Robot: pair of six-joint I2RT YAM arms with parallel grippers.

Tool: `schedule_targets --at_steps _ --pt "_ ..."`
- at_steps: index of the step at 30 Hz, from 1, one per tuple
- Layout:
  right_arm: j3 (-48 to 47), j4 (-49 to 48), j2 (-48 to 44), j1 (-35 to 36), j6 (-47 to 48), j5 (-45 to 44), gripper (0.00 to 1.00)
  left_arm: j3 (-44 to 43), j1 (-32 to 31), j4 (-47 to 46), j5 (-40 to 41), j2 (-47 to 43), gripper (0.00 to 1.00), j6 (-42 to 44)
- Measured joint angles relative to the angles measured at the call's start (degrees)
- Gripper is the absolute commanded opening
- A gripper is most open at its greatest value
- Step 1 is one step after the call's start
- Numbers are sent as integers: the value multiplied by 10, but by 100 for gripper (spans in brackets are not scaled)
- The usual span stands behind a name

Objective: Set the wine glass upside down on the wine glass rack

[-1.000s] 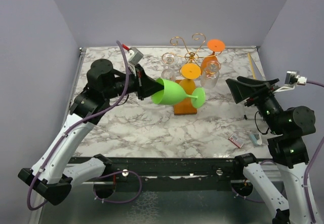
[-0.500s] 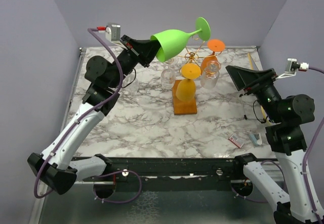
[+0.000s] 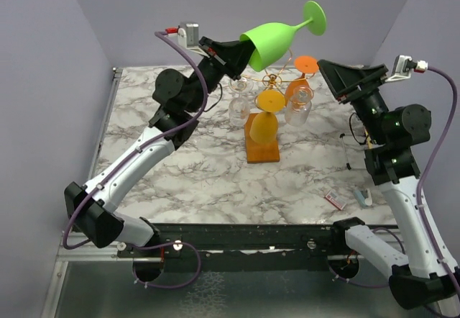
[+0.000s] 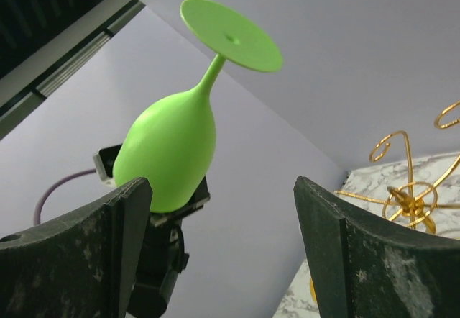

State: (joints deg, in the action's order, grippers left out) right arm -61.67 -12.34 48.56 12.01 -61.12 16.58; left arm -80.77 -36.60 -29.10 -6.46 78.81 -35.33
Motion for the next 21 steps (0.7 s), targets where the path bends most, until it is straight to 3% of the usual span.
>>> schedule_targets --at_steps 6,17,21 --pt "-33 -54 70 0 -27 -13 81 -35 -58 -18 44 38 0 63" --pt "-7 -196 98 0 -96 -48 79 -48 -65 -45 57 71 0 115" --pt "-10 -225 125 0 -131 -52 70 -48 -70 -56 51 71 0 114"
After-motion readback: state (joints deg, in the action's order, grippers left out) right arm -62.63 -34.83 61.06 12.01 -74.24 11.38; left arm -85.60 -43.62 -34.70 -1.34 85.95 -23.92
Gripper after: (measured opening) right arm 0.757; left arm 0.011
